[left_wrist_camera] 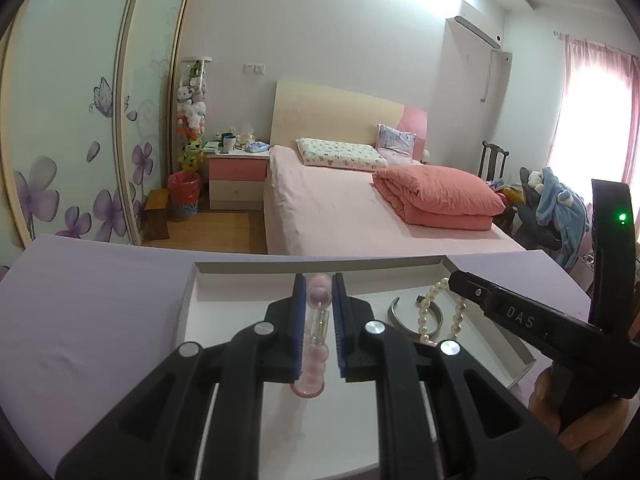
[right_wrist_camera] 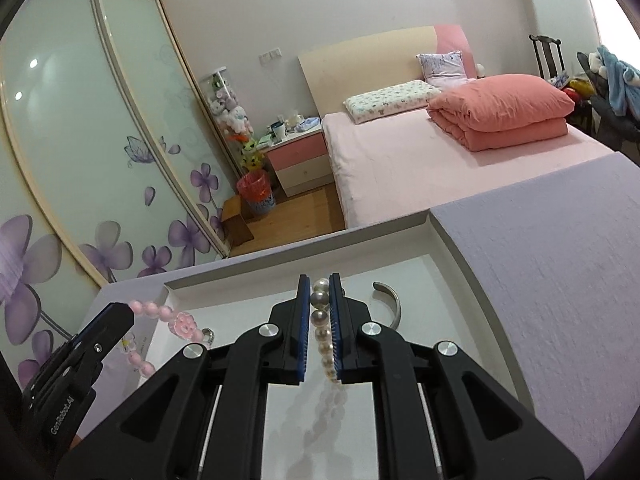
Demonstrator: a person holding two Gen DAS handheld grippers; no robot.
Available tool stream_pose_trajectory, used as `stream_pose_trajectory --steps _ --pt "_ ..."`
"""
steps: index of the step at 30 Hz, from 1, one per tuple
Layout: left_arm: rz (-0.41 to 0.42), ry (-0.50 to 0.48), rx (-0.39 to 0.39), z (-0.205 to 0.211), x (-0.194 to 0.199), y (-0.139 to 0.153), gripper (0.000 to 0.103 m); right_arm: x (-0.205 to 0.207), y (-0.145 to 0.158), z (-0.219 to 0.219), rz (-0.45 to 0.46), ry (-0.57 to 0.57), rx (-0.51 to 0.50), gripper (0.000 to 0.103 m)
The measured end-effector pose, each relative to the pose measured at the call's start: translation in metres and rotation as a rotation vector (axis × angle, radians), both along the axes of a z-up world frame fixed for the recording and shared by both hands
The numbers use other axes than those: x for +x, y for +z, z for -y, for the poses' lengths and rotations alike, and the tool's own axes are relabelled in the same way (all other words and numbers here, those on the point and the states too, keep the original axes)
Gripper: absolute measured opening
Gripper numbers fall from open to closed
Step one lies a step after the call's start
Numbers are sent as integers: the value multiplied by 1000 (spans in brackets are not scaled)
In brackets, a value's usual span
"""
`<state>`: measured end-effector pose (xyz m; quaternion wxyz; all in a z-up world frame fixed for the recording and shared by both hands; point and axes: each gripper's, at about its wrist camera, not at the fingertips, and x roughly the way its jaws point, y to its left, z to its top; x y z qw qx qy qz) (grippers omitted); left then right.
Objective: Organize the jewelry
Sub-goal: 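Lower both bracelets into the tray and open both tools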
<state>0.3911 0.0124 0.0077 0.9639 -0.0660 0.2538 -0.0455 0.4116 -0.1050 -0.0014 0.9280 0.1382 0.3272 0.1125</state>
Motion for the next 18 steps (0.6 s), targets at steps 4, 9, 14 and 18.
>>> stream_pose_trajectory --steps 4,9,14,18 --pt "-16 -5 -8 1 5 -6 14 1 -1 1 -20 5 18 23" --pt "-1 9 0 -1 4 -5 21 -2 2 4 5 -8 4 33" --pt "2 24 1 -5 1 -5 24 -2 3 6 9 -13 9 33" --pt "2 42 5 -10 -2 -6 28 -3 3 5 12 -8 -1 33"
